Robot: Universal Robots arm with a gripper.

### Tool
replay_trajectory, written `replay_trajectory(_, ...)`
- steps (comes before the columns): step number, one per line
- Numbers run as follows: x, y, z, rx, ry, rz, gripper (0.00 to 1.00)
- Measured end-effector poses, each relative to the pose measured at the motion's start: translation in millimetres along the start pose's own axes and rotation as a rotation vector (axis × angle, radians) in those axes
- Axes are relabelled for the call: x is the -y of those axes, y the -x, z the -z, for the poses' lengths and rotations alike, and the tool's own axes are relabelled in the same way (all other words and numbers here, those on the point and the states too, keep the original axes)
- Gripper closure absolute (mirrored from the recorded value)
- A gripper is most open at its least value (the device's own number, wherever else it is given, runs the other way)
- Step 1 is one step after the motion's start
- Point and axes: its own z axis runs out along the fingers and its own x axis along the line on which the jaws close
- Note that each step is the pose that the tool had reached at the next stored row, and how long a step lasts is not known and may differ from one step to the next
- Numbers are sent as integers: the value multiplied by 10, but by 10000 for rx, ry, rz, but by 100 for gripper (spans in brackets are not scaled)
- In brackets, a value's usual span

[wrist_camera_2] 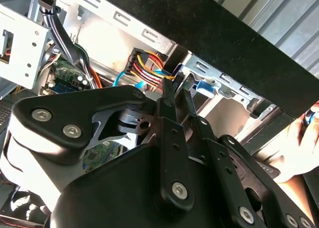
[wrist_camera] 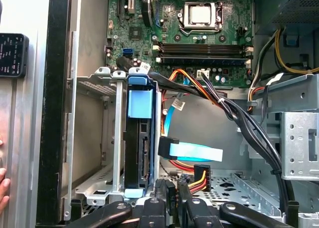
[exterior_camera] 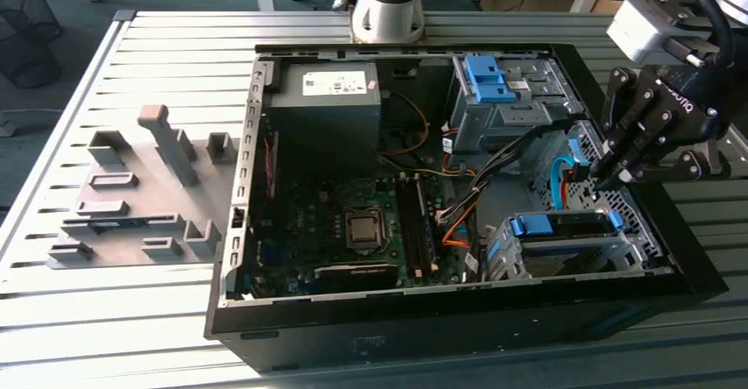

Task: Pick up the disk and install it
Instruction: 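Insert the first disk wire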

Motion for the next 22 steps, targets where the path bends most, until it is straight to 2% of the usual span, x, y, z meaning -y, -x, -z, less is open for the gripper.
replay_trajectory(4, 0, 0, -1, 2, 0, 0, 78)
replay_trajectory(5, 0, 0, -1, 3, 0, 0, 84)
replay_trajectory(7, -1, 0, -1, 4, 0, 1, 84)
replay_trajectory(12, -67, 1, -5, 4, -23, 0, 84)
replay_trajectory(14, -101, 0, -7, -4, -77, 5, 84)
replay_trajectory(17, -132, -4, -11, -73, -194, 24, 84)
replay_trajectory(22, -184, -37, -16, -80, -427, 39, 84)
